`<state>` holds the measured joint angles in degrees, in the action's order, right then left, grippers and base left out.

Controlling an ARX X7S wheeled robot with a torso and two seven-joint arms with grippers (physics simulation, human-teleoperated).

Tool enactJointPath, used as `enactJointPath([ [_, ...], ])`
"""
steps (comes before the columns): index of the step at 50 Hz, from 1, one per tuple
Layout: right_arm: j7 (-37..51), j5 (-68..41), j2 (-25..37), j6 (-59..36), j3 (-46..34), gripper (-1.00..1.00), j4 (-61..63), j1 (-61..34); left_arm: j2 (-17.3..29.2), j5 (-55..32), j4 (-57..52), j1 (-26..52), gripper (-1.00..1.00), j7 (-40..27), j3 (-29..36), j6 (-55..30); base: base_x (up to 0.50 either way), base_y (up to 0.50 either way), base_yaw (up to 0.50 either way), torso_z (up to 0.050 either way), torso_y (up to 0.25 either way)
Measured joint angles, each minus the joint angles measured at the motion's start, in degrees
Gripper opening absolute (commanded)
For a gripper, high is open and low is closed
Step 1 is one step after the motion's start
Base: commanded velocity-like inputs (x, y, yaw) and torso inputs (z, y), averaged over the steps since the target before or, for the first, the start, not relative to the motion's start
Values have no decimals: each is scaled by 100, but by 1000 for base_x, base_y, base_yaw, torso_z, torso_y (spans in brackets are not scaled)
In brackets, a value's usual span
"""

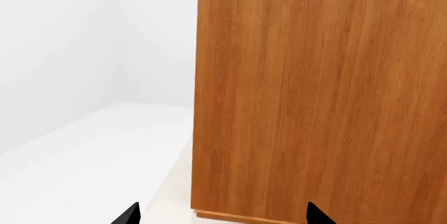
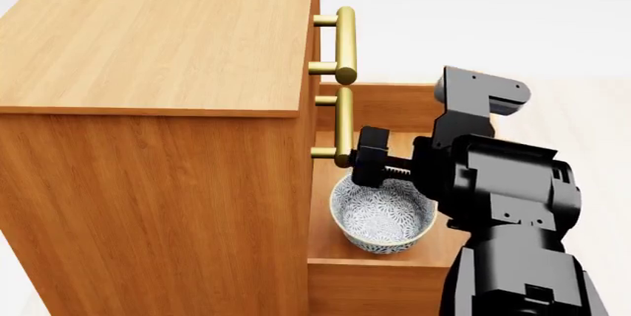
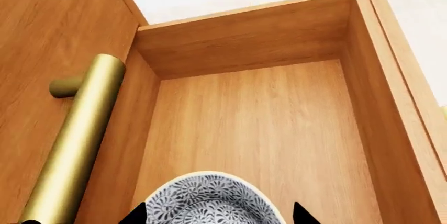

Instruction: Put the bowl in the bottom drawer of the cabinet and close it.

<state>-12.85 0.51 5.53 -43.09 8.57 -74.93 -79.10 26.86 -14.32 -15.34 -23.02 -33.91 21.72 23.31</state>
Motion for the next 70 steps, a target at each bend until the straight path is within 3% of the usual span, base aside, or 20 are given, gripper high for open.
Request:
enactJointPath([
  [40, 531, 236, 279, 380, -497, 100, 248, -407, 10, -15, 48, 24, 100, -13, 25, 41, 0, 0, 0, 0, 0],
  [70, 481, 202, 825, -1308, -323, 100, 3800, 816, 44, -26, 7, 11, 100, -32, 48, 28, 0, 0, 0, 0, 0],
])
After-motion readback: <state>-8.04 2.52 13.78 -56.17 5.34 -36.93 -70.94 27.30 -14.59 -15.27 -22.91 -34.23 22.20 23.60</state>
